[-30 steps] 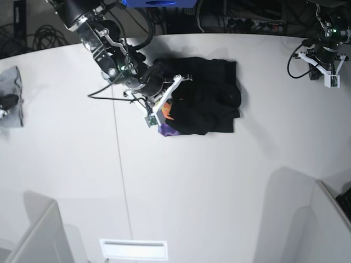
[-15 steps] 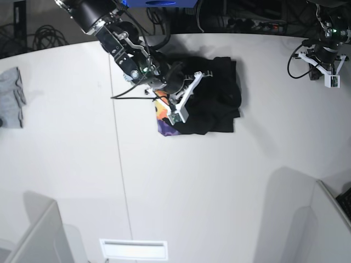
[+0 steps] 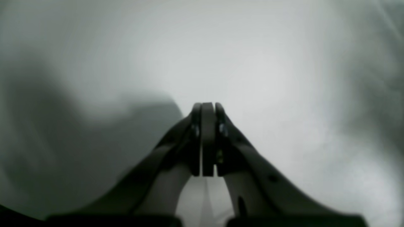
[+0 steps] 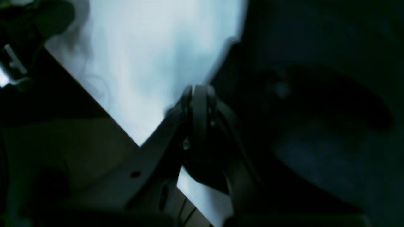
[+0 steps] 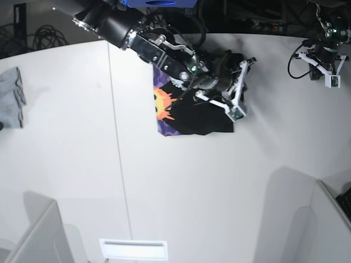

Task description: Fold the T-shirt properly

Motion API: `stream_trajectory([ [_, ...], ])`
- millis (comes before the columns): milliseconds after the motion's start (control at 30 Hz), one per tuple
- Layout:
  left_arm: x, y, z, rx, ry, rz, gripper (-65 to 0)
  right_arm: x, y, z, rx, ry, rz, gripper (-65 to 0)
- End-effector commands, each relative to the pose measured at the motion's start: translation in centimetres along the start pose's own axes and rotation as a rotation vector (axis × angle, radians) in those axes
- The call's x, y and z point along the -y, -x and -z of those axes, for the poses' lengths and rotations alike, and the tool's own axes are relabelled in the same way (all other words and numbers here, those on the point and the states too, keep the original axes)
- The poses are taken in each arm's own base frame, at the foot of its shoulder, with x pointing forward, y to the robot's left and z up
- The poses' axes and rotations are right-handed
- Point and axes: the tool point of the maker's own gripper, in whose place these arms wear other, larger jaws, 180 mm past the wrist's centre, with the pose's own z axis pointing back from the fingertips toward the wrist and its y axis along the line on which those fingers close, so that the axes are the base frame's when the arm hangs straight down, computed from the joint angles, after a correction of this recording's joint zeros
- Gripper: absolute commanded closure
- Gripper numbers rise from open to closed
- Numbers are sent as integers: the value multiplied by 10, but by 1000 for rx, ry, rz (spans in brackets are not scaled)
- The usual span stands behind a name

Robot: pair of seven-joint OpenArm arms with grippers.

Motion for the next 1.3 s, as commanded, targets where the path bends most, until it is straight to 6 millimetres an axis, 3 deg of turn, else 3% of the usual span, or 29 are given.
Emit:
stream_trajectory([
  [0,-5,-12,-4,36,-8,12,0,-20,-21,-3,51,-45,-62,0],
  [100,-5,-12,-4,36,-8,12,0,-38,-27,-5,55,-68,-183,0],
  [167,-9,-12,-5,40,-20,7,0,-37,-37,-12,90,-71,-176,0],
  [433,-27,-14,-13,54,-60,-4,0,23,-45,-50,128,14,31,0],
  [567,-25,-14,-13,53,-55,-4,0,41,-45,-49,111,50,61,0],
  [700,-23,-14,-12,54,-51,-2,0,62,-38,-31,51,102,70,0],
  [1033,-22,-14,-13,52,-49,2,0,50,-69,11,94,102,70,0],
  [1167,-22,-14,-13,52,-49,2,0,30,-85,15,171,84,-56,0],
  [1267,-21,-14,-13,53,-48,3,0,27,-96,8,214,74,-59,0],
])
